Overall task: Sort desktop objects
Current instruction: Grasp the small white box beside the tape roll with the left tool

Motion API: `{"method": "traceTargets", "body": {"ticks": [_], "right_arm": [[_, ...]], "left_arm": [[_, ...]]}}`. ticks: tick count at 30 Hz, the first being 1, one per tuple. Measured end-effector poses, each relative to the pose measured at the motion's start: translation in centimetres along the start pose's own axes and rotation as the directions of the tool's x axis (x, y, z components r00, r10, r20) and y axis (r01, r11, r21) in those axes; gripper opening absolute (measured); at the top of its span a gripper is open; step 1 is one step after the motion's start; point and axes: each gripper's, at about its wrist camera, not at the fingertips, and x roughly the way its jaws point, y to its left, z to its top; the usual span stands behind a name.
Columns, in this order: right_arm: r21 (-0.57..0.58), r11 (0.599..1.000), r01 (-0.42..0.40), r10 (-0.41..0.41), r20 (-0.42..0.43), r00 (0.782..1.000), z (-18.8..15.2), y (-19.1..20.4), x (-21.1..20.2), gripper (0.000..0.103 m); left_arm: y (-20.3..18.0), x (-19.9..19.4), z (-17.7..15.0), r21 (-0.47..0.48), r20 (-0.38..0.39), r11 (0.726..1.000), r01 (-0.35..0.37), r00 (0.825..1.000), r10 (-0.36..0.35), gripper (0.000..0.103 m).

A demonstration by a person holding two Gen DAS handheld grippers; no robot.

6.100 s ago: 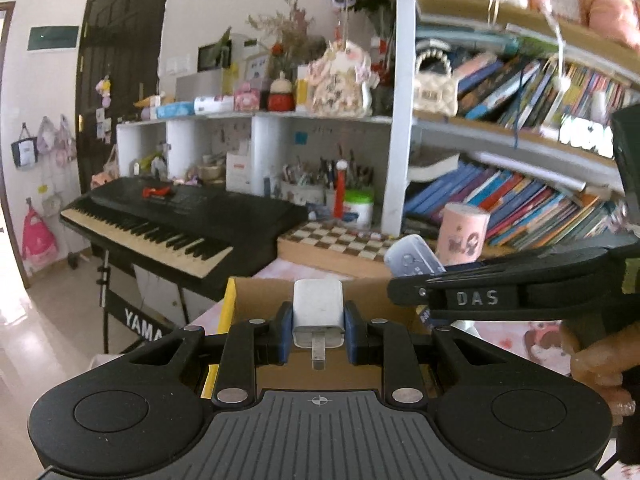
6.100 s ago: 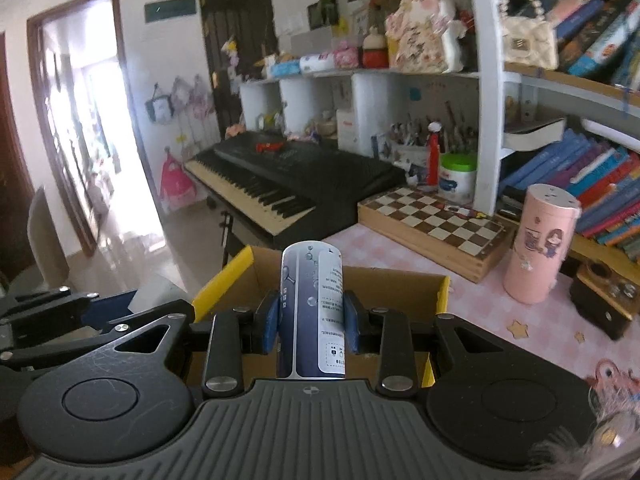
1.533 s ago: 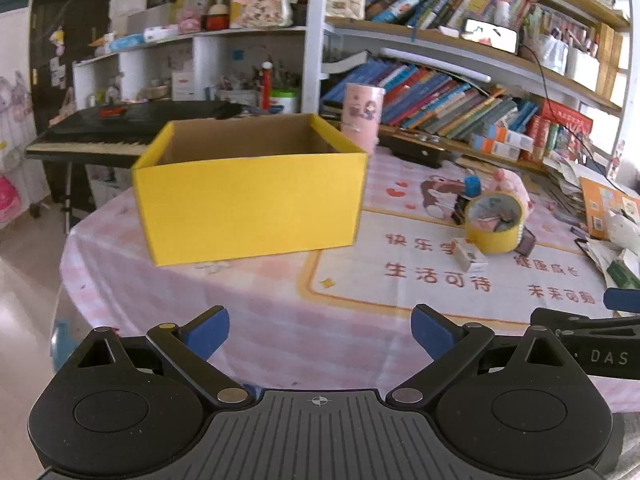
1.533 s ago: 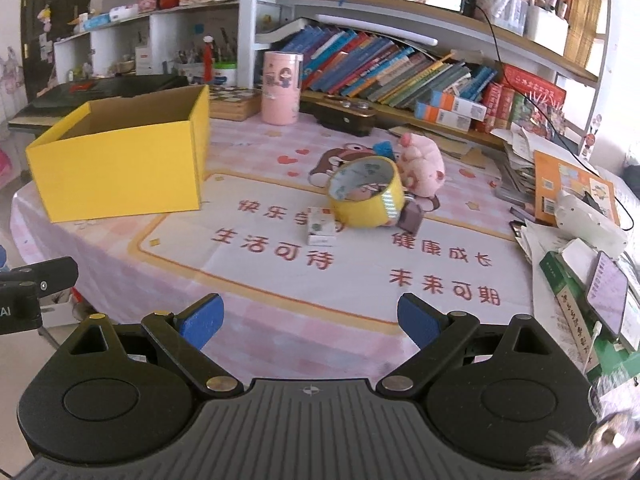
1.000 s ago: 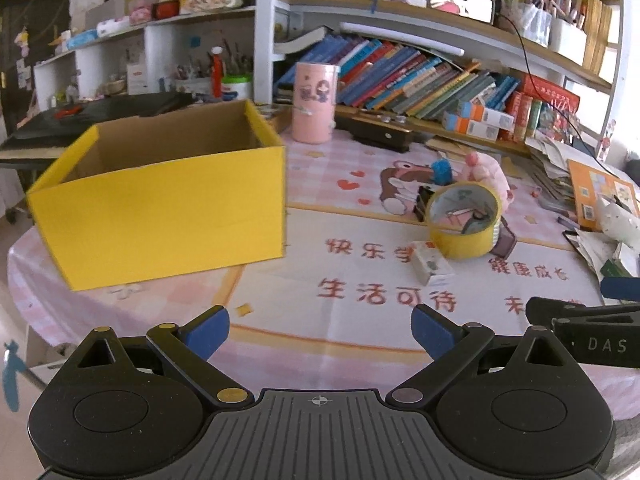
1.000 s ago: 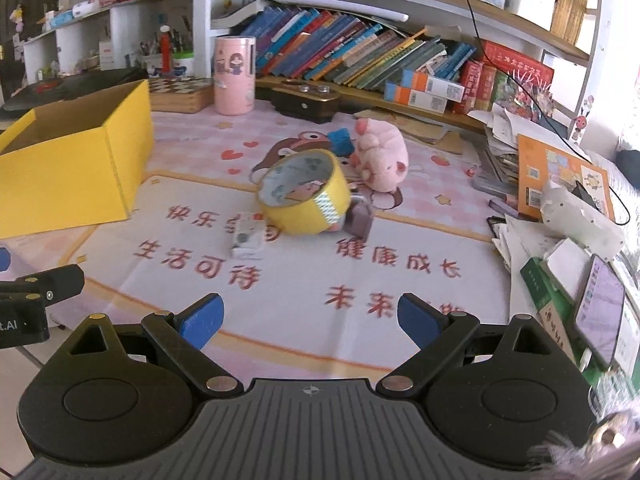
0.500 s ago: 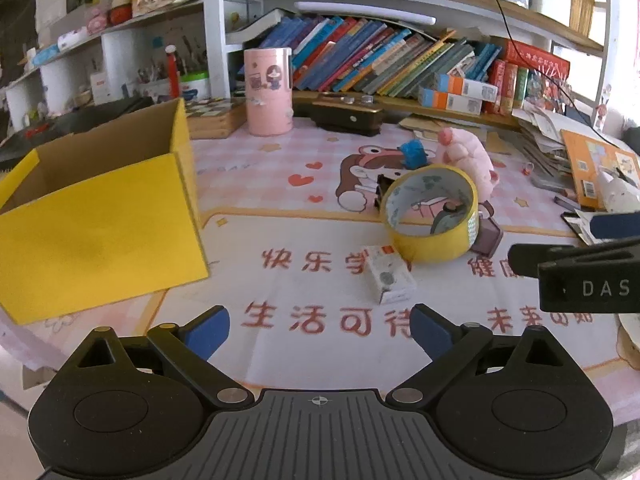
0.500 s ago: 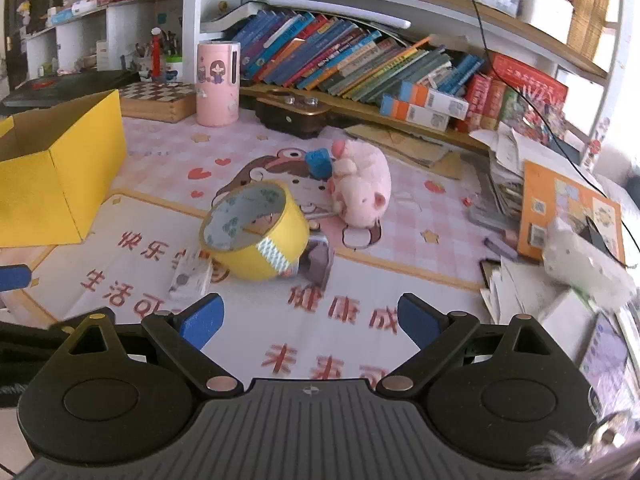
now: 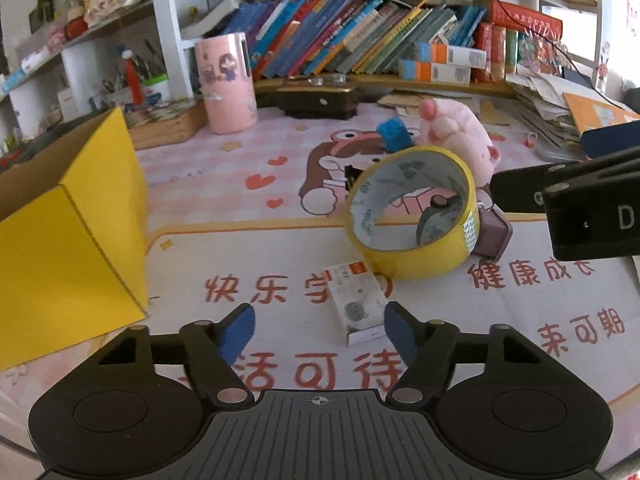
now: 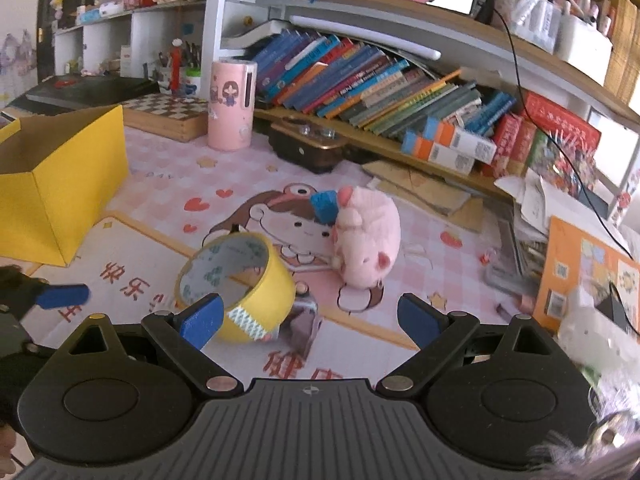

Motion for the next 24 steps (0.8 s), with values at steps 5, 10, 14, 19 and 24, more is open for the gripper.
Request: {"method": "traceTargets", "body": {"ticks": [5, 10, 14, 19, 24], "right_arm": [[0.003, 1.0, -0.026, 0.026, -0.01, 1.0, 0.4, -0.7, 1.1, 0.094], [-0.007, 0.998, -0.058, 0.058, -0.01, 0.998, 0.6, -0.5, 1.7, 0.094], [-0.022, 0.997, -0.076, 0.076, -0.009, 0.997, 0.8, -0.2, 2.1, 0.094], [-0.041, 0.995, -0.089, 0.089, -0.009, 0.996, 0.9, 0.0, 2.3, 0.094], [-0.047, 0.992, -0.114, 0.114, -0.017, 0.993, 1.1, 0.6, 2.8, 0.098]], "left_arm": [[0.0, 0.8, 0.5, -0.017, 0.011, 0.999, 0.034, 0.999, -0.034, 0.059], [-0.6, 1.8, 0.9, -0.009, -0.021, 0.997, 0.076, 0.997, -0.077, 0.045], [-1.0, 2.4, 0.8, 0.002, -0.033, 0.996, 0.085, 0.996, -0.085, 0.039], [0.0, 2.4, 0.9, -0.044, -0.025, 0.997, 0.06, 0.998, -0.061, 0.028], [2.3, 1.2, 0.5, -0.116, -0.013, 0.993, 0.004, 1.0, -0.006, 0.028]]}}
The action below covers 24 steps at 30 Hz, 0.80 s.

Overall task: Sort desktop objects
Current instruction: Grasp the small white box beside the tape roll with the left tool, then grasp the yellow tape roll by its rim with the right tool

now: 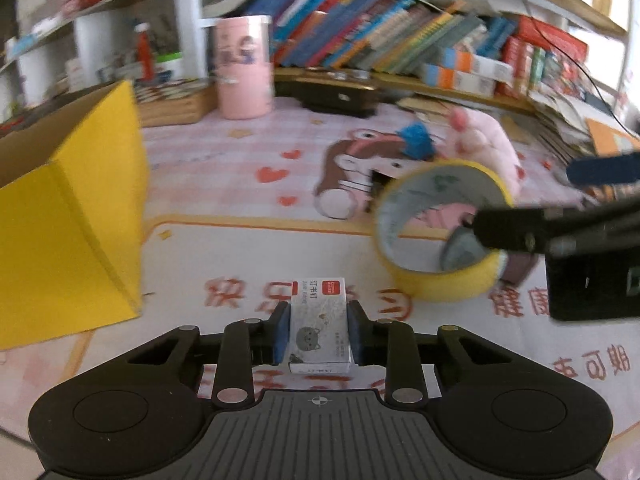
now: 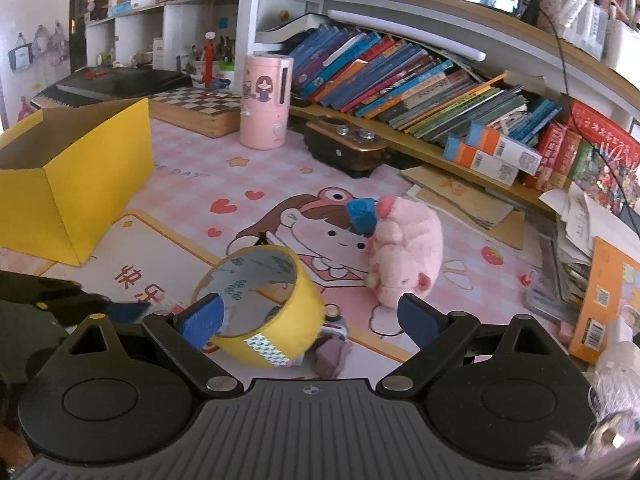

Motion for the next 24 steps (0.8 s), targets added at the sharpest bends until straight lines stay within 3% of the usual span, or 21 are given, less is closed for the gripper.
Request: {"method": "traceTargets", "body": {"ticks": [7, 13, 16, 21, 24], "right_arm": [[-0.068, 0.994, -0.082, 0.078, -0.062, 0.995, 0.4, 2.5, 2.1, 0.103], [-0.248, 0.967, -0.05, 0.022, -0.118, 0.993, -0.2, 5.3, 4.6, 0.103], [-0.314, 0.949, -0.014, -0.02, -0.103, 0.994, -0.5, 6.0, 5.4, 0.103], [-0.338, 0.941, 0.01, -0.053, -0.118, 0.992, -0.8, 5.9, 6.9, 0.103], [-0.327, 0.944, 0.039, -0.078, -0.105, 0.991, -0.7, 5.6, 7.3, 0.09]], "left_arm": [[3.3, -2.6, -0.3, -0.119, 0.043, 0.991, -0.065, 0.997, 0.07, 0.028], [4.5, -3.6, -0.4, -0.152, 0.063, 0.983, -0.103, 0.992, 0.114, 0.028], [4.6, -3.7, -0.5, -0.158, 0.065, 0.983, -0.095, 0.992, 0.106, 0.028], [4.4, -3.9, -0.8, -0.155, 0.067, 0.985, -0.082, 0.993, 0.094, 0.028], [4.4, -4.2, -0.8, -0.152, 0.071, 0.985, -0.08, 0.993, 0.092, 0.028]]}}
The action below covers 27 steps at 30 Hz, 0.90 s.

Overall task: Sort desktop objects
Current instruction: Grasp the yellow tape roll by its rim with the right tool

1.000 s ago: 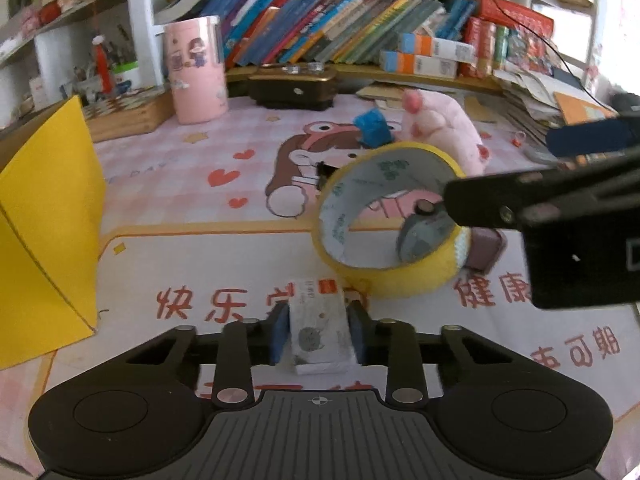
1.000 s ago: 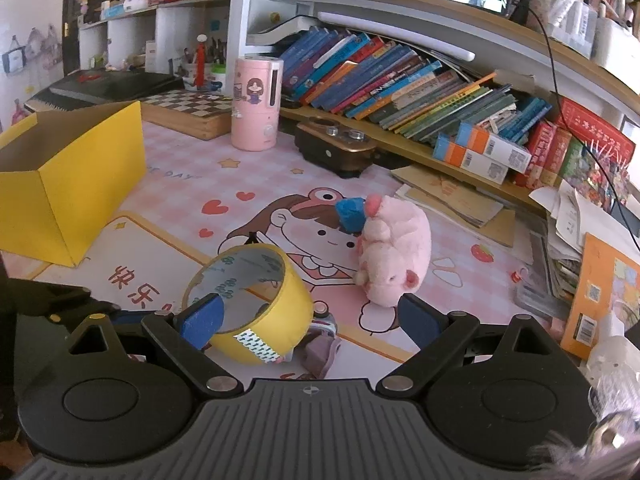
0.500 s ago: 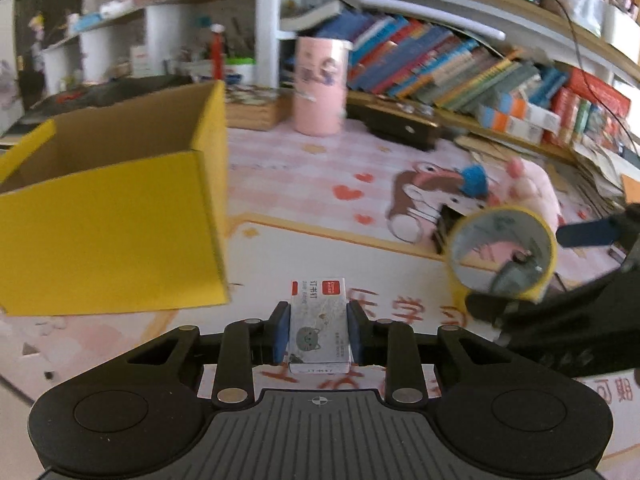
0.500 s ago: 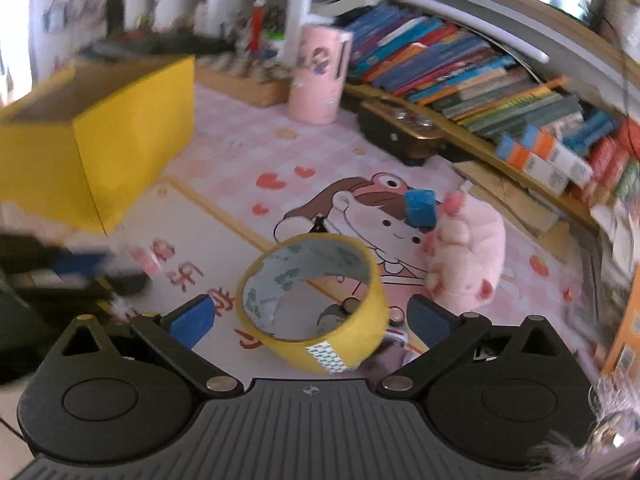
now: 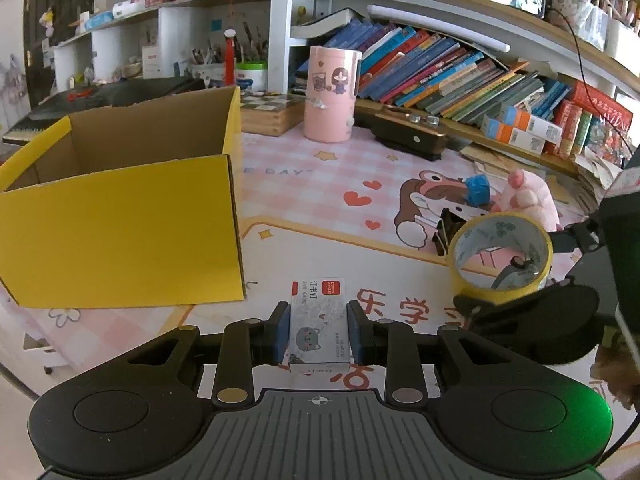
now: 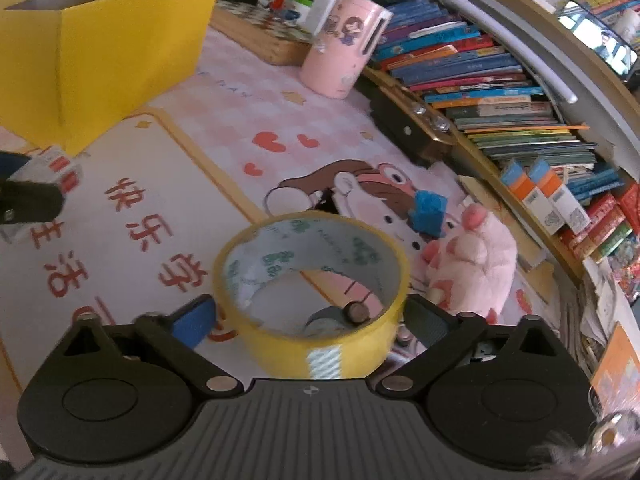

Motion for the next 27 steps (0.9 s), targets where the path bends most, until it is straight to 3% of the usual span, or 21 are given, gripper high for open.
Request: {"method": "traceTargets", "body": {"ticks": [12, 19, 27], "right_arm": [[0.215, 0.972, -0.095, 0.058, 0.174, 0.983, 1.9, -3.7, -5.9, 0.09], [0.351, 0.909, -0.225, 0.185, 0.142, 0.972, 1.9, -3.9, -8.0, 0.09], [0.298, 0.925, -0.237, 0.211, 0.118, 0.97, 1.3, -0.5, -9.6, 0.09]], "left_arm": [[0.5, -2.5, 0.8, -0.016, 0.053, 0.999, 0.047, 0.998, -0.046, 0.028], [1.8, -4.5, 0.2, -0.095, 0.065, 0.992, 0.087, 0.995, -0.081, 0.028], [3.5, -6.3, -1.2, -0.115, 0.082, 0.989, 0.093, 0.993, -0.084, 0.028]]}}
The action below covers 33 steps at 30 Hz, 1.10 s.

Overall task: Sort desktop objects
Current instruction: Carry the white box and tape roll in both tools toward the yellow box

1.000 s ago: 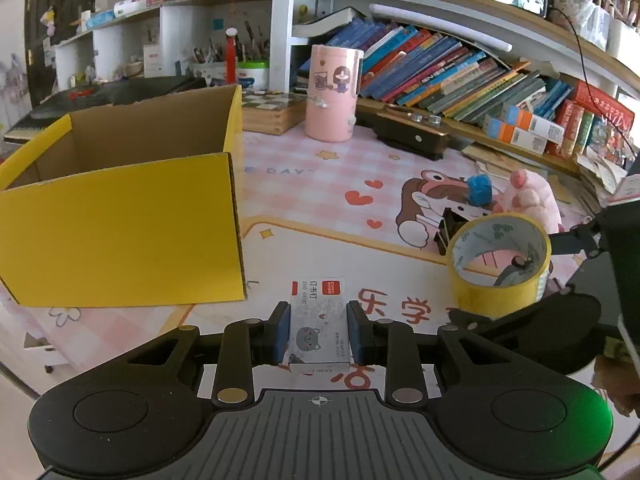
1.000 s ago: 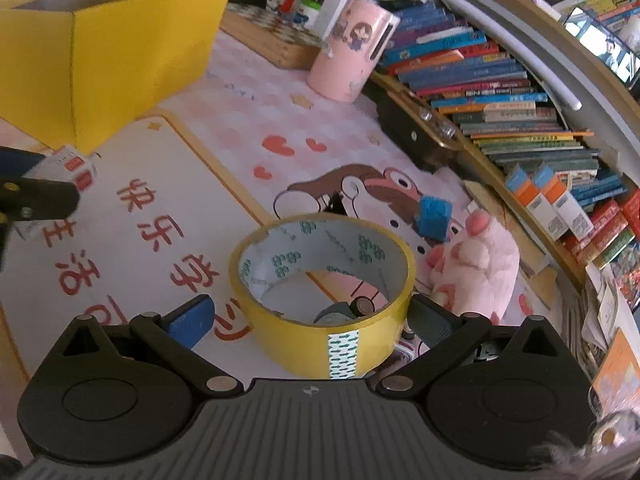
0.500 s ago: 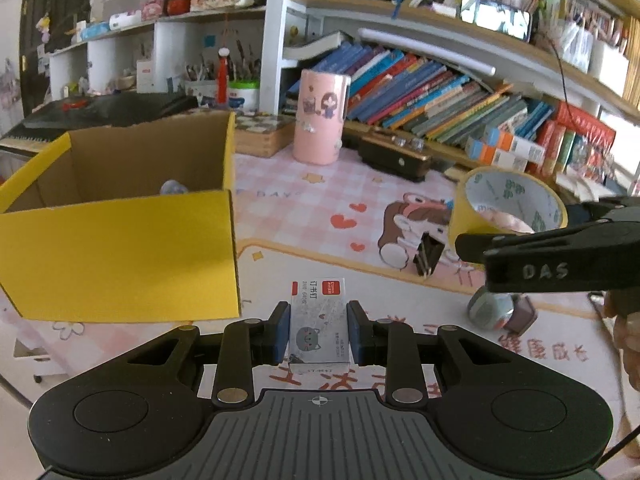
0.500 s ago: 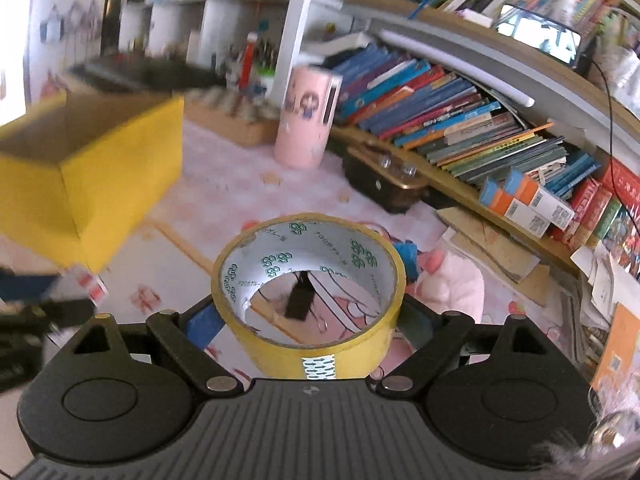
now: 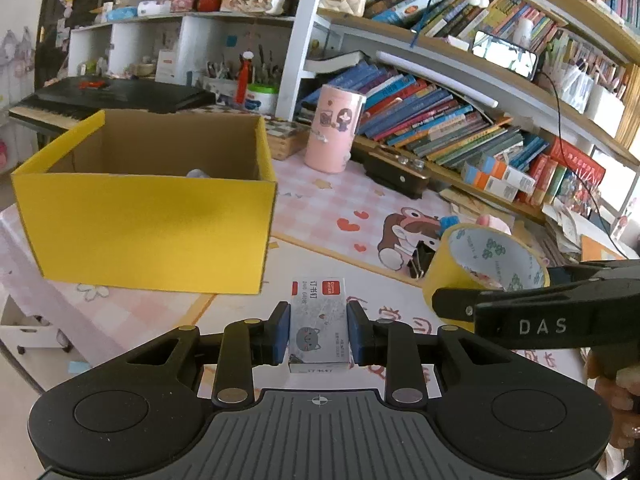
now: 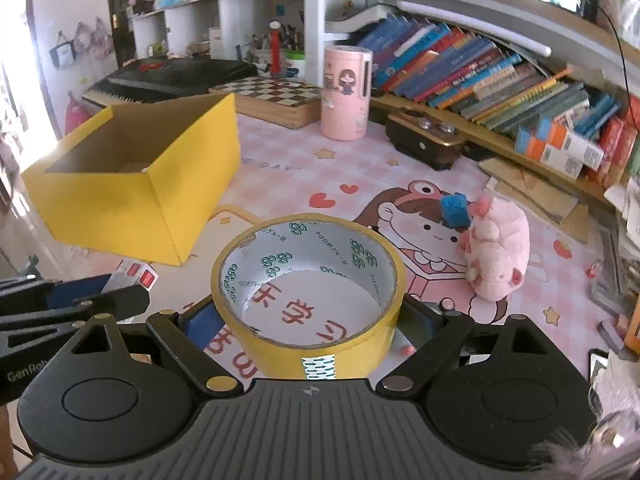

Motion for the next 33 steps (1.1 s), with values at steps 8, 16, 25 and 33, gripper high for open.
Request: {"method": "traceTargets", "body": {"ticks": [8, 16, 25, 33], "right_arm": [[-0.011, 1.0, 0.006, -0.006, -0.019, 1.0, -1.1, 3.3, -1.2, 0.09], [0.0, 1.0, 0.005, -0.005, -0.036, 0.999, -2.5, 7.7, -2.7, 0.09], [0.015, 1.0, 0.002, -0.001, -0.04, 0.999, -4.1, 12.6, -4.7, 0.09], [0.024, 1.0, 0.001, 0.0, -0.03, 1.0, -5.4, 16.4, -6.3, 0.09]], "left_arm": [[2.8, -2.7, -1.2, -0.015, 0.003, 1.0, -0.001, 1.0, 0.001, 0.028], [6.2, -6.0, -2.3, -0.015, 0.0, 1.0, 0.011, 1.0, -0.011, 0.028], [9.7, -9.5, -3.3, -0.011, 0.014, 1.0, 0.014, 1.0, -0.014, 0.028], [12.1, -12.3, -4.3, 0.0, 0.025, 1.0, 0.017, 1.0, -0.017, 0.028]]}}
